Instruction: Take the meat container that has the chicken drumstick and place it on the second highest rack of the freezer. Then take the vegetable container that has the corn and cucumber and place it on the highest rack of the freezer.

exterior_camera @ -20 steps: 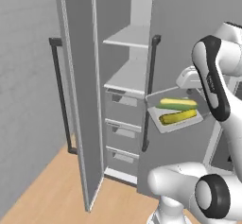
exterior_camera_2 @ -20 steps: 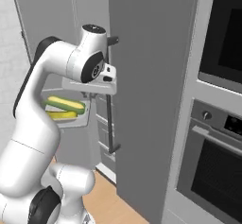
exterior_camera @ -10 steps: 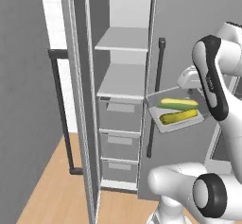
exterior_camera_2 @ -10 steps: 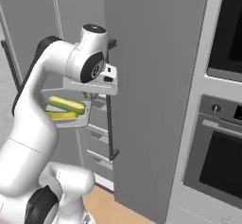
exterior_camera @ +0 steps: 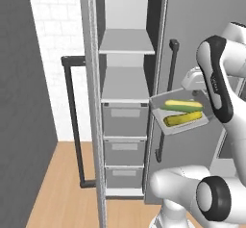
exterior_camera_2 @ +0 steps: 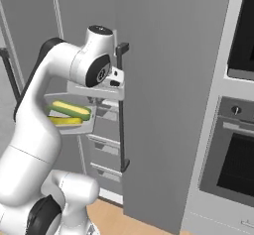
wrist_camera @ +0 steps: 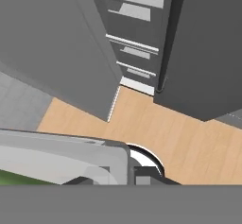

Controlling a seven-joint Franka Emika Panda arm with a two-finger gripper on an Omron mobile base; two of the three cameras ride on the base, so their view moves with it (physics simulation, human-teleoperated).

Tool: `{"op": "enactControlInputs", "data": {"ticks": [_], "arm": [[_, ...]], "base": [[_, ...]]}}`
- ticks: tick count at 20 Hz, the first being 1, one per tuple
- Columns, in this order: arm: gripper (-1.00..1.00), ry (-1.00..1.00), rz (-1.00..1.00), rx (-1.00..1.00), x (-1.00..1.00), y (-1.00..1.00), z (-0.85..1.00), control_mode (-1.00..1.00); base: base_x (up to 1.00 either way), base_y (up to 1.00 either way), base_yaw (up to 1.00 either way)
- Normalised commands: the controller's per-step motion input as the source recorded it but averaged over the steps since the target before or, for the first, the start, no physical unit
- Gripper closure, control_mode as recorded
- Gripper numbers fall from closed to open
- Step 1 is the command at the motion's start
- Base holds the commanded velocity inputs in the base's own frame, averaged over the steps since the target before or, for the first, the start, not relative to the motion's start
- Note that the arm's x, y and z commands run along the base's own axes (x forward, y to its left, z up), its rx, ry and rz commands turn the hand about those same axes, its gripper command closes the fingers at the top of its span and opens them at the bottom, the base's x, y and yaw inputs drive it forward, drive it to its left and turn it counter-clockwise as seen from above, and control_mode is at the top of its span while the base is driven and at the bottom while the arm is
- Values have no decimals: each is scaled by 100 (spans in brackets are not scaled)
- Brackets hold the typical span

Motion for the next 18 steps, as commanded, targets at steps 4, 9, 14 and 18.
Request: {"op": "enactControlInputs", "data": {"ticks": [4, 9, 14, 18], "arm": [[100, 0, 0, 0, 0, 0, 0, 100], [100, 0, 0, 0, 0, 0, 0, 100], [100, 0, 0, 0, 0, 0, 0, 100], [100, 0, 0, 0, 0, 0, 0, 100]], "base": [[40, 25, -24], [55, 34, -20], [9, 26, -13], [18, 34, -16]]}}
